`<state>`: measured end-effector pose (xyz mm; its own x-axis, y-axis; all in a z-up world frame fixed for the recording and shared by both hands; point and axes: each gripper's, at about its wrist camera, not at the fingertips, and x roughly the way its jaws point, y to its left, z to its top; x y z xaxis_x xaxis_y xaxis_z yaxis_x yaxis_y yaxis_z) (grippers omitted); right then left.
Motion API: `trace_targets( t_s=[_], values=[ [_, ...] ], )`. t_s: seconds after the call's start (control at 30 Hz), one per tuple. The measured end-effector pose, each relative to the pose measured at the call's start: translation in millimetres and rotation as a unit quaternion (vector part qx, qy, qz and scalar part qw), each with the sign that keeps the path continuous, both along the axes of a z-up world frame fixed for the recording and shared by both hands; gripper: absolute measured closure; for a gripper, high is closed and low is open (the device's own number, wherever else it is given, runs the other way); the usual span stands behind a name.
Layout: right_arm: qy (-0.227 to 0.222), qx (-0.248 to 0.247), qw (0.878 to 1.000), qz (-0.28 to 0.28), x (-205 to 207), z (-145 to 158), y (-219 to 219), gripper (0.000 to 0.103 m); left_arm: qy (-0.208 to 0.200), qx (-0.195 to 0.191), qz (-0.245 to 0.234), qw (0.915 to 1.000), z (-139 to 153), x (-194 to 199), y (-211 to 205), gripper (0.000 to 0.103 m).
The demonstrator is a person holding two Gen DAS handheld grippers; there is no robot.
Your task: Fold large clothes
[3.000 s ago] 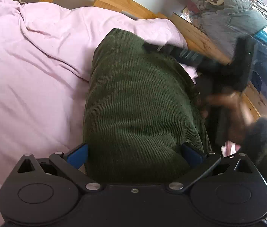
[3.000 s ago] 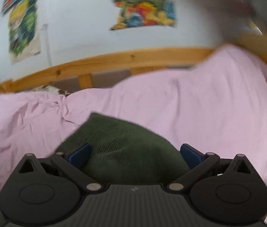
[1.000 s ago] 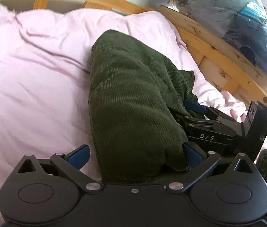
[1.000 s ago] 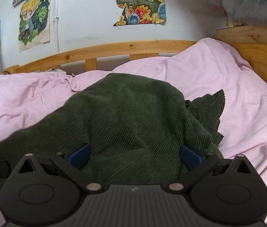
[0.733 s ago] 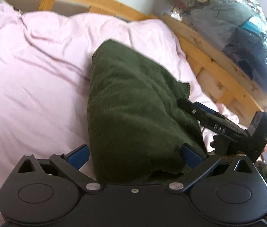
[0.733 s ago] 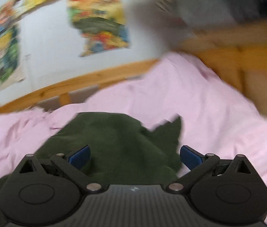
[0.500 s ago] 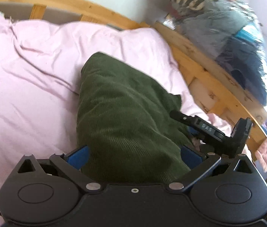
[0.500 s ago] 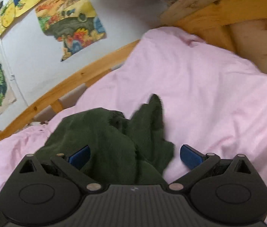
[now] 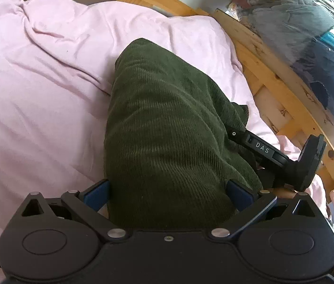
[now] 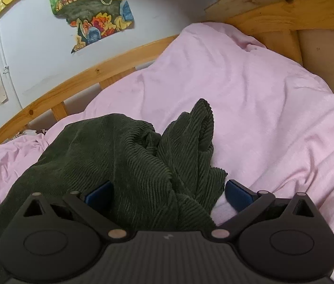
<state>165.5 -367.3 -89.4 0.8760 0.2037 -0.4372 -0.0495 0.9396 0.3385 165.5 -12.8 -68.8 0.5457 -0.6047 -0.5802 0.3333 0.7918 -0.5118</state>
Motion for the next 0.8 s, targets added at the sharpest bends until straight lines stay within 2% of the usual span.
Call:
trace_targets(
  t_s=[0.17, 0.5, 0.57, 0.6, 0.67, 0.73, 0.8],
  values=[
    [-0.005, -0.007, 1.0, 0.0, -1, 0, 2, 0.0, 0.016, -0.013, 0.01, 0.9997, -4, -1, 3, 0.0],
    [-0.006, -0.006, 1.0, 0.0, -1, 2, 2, 0.001, 0.009, -0.01, 0.011, 0.9998, -5, -4, 2, 0.001],
    [-0.006, -0.004, 1.0, -0.018, -7, 12, 3, 0.0, 0.013, -0.015, 0.015, 0.9997, -6, -4, 2, 0.001],
    [-0.016, -0.017, 0.999, -0.032, -13, 19, 7, 0.0, 0.014, -0.016, 0.015, 0.9997, -4, -3, 3, 0.001],
    [-0.061, -0.081, 0.994, -0.033, -31, 41, 23, 0.0, 0.003, -0.02, 0.015, 0.9997, 4, -5, 7, 0.001],
    [-0.103, -0.142, 0.984, -0.022, -49, 57, 45, 0.0, -0.039, -0.041, 0.032, 0.9979, 15, -12, 17, 0.001],
    [-0.121, -0.178, 0.976, 0.021, -65, 68, 71, 0.0, -0.069, -0.068, 0.058, 0.9936, 22, -18, 31, 0.001]
  ],
)
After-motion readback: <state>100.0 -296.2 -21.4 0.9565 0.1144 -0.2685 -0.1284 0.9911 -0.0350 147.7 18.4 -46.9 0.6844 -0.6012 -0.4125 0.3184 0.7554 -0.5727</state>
